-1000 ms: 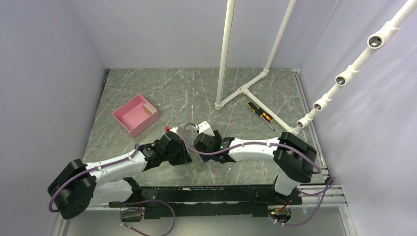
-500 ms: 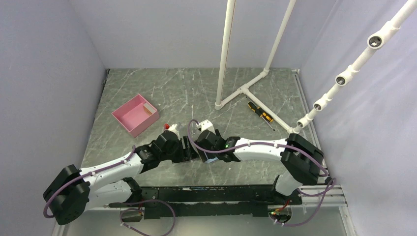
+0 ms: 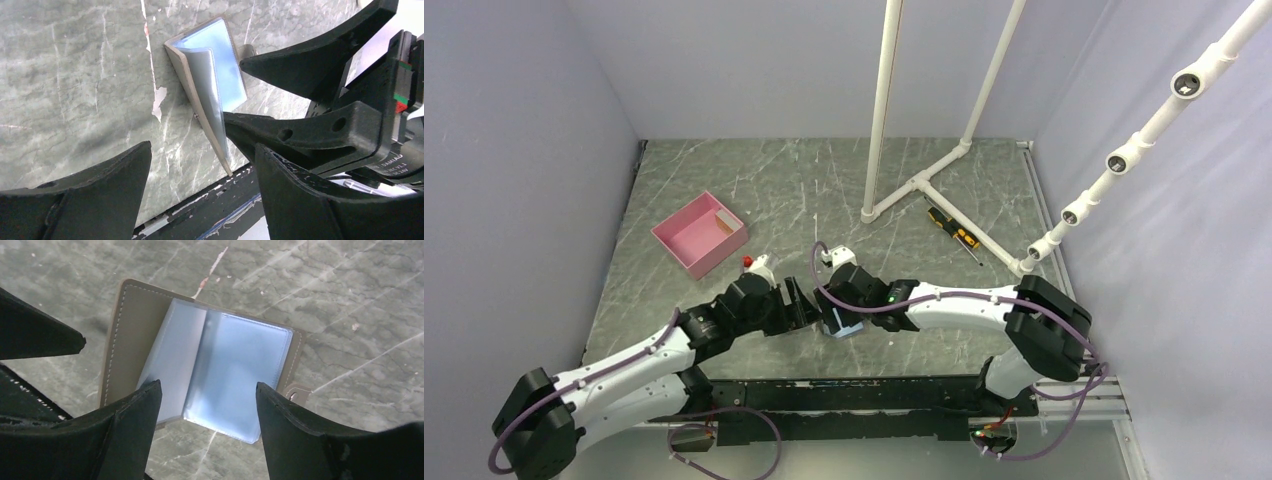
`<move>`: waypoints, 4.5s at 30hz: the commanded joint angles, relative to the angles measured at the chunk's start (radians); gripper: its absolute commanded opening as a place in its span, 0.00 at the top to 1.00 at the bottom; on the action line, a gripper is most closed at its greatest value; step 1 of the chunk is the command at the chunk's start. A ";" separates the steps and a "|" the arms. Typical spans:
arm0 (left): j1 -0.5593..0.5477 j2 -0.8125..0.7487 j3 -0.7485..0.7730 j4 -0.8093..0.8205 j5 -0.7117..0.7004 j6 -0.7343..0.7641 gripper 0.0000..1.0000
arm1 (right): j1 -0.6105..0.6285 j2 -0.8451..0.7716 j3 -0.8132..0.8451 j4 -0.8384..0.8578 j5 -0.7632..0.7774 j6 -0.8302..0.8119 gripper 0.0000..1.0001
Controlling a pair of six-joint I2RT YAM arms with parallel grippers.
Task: Put the credit cards into the card holder
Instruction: Open the card holder at the center of the board.
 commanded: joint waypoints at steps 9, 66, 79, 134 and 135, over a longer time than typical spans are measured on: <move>-0.001 -0.037 -0.015 -0.068 -0.068 -0.053 0.33 | -0.018 0.019 -0.039 0.214 -0.233 0.058 0.69; -0.001 0.121 -0.070 0.186 -0.051 -0.095 1.00 | 0.042 0.204 0.196 -0.184 0.120 0.002 0.38; 0.000 0.037 -0.086 0.097 -0.093 -0.097 1.00 | 0.040 0.167 0.140 -0.152 0.111 0.012 0.65; 0.005 0.310 -0.050 0.237 -0.034 -0.150 0.45 | -0.243 -0.046 -0.128 0.350 -0.655 0.091 0.64; 0.006 0.293 -0.062 0.222 -0.033 -0.153 0.43 | -0.260 -0.027 -0.150 0.387 -0.671 0.105 0.67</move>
